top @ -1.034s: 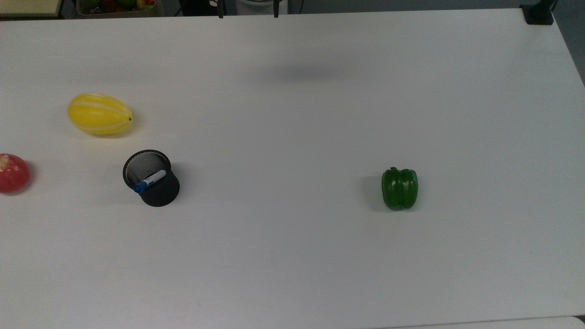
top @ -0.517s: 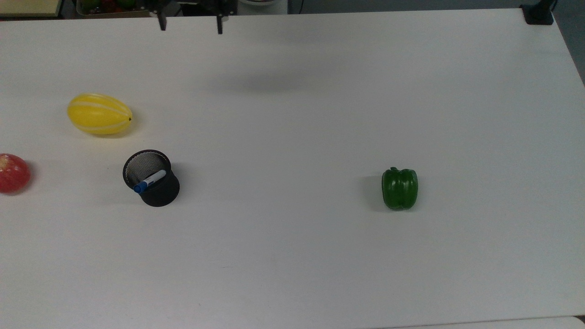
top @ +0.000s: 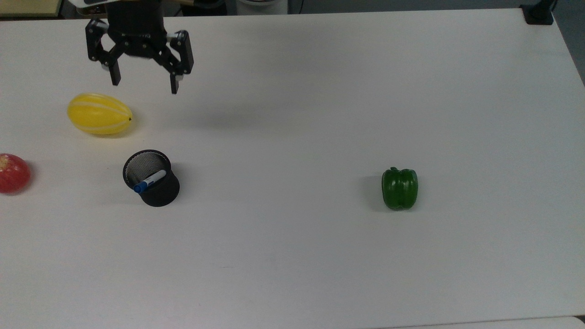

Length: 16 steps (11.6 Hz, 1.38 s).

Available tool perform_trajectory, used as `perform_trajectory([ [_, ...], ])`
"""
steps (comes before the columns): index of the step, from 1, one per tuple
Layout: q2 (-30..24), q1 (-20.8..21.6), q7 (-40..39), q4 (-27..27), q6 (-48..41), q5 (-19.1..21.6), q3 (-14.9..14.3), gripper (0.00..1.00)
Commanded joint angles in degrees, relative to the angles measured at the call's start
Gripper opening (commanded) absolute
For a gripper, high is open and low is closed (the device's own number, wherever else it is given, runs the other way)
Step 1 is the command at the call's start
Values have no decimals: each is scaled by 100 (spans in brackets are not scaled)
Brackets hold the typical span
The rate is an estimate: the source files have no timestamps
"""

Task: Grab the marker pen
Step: 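Move the open gripper over the black mesh pen cup and lower it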

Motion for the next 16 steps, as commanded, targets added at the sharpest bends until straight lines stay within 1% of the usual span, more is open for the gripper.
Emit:
perform_trajectory([
  [1,654,-110,311,131,1152,-1,-4,100],
  [4,1234,-111,311,122,2137,7,-4,100],
  [6,1525,-111,320,96,2683,43,4,97],
  [8,1719,-129,495,96,3036,17,-4,92],
  [9,1728,-155,496,70,3072,8,-4,88],
  [10,1728,-190,496,9,3081,-1,-4,80],
  [12,1728,-242,496,-53,3081,-10,-4,58],
  [13,1789,-269,496,-45,3081,-10,-4,55],
  [14,1842,-261,496,-45,3081,-10,-4,50],
  [15,1843,-269,487,-45,3081,-19,-4,41],
  [16,1843,-269,496,-54,3081,-10,-4,35],
])
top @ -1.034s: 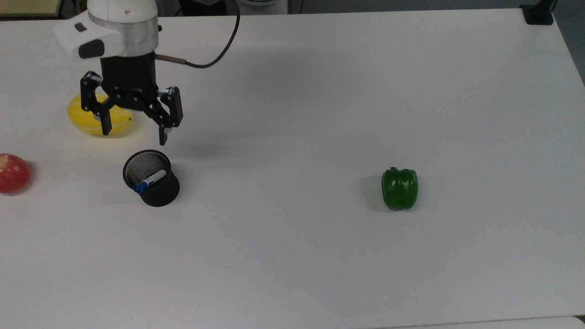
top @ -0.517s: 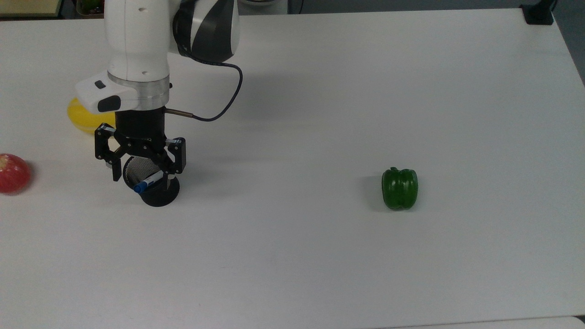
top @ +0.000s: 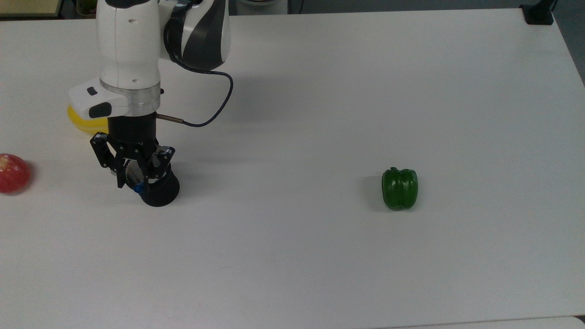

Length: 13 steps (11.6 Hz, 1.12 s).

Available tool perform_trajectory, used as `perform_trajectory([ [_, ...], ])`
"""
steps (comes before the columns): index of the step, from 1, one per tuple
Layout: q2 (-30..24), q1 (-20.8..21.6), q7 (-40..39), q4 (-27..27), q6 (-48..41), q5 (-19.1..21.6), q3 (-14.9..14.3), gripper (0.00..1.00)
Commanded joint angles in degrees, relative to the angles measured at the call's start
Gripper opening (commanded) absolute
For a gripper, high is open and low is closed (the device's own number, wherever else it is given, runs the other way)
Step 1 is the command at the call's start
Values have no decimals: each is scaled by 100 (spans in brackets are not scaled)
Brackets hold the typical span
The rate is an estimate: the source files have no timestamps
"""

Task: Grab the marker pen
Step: 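Move the open gripper over the black mesh pen cup and lower it, then close the gripper on the blue-capped marker inside the cup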

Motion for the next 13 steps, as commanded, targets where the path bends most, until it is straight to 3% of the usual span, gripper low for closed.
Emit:
perform_trajectory([
  [1,9,7,79,-44,109,-13,-5,32],
  [7,-149,7,97,-36,65,65,4,6],
  [13,-956,-2,369,17,30,101,22,5],
])
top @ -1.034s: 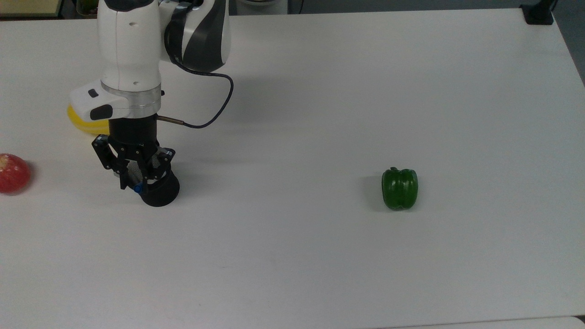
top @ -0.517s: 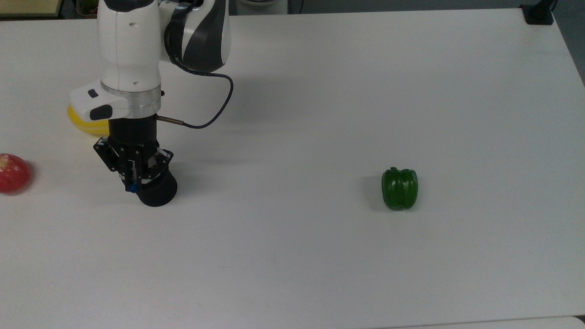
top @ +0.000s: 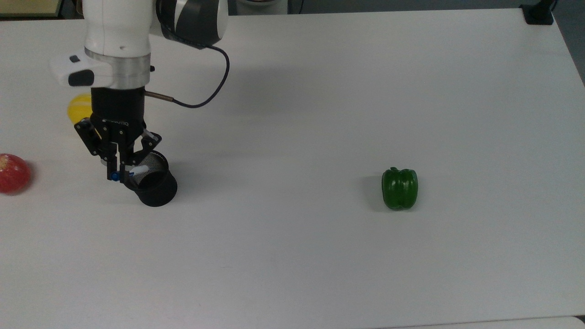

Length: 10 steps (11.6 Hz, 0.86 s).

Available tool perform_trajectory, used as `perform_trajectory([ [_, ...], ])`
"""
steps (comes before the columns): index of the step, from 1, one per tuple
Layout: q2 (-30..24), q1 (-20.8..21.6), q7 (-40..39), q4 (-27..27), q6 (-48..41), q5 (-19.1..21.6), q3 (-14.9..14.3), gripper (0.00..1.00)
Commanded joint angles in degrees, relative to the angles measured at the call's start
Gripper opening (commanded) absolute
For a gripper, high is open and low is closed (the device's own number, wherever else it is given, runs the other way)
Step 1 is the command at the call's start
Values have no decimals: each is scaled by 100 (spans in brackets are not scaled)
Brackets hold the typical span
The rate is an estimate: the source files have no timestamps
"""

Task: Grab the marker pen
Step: 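Lift the marker straight up out of the pen cup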

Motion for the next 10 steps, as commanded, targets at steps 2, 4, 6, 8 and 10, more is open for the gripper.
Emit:
perform_trajectory([
  [2,-661,25,161,-146,19,93,56,5],
  [4,-819,95,170,-137,-504,84,109,6],
  [6,-1082,384,161,-137,-1479,84,196,6],
  [8,-1276,770,161,-137,-2568,84,214,6],
  [10,-1451,1157,161,-137,-3711,93,214,6],
])
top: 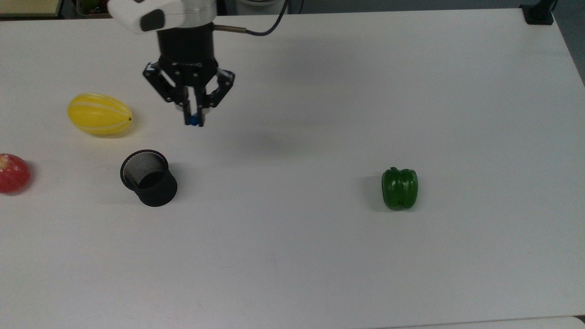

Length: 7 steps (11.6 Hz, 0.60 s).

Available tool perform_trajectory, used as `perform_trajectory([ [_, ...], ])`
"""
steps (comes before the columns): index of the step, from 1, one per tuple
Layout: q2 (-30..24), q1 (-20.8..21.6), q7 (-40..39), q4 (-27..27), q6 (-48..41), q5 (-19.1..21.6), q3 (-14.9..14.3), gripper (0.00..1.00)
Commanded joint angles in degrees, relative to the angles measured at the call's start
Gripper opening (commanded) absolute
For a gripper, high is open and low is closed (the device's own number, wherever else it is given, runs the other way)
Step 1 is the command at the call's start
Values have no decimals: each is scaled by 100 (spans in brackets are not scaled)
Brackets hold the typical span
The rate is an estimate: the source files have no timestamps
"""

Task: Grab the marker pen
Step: 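Carry the held marker away from the cup toward the green pepper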

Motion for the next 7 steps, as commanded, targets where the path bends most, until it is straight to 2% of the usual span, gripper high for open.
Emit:
perform_trajectory([
  [1,-412,565,81,-155,-1553,109,-46,6],
  [3,-596,812,72,-155,-2520,354,-46,6],
  [7,-589,997,72,-453,-2543,505,-37,6],
])
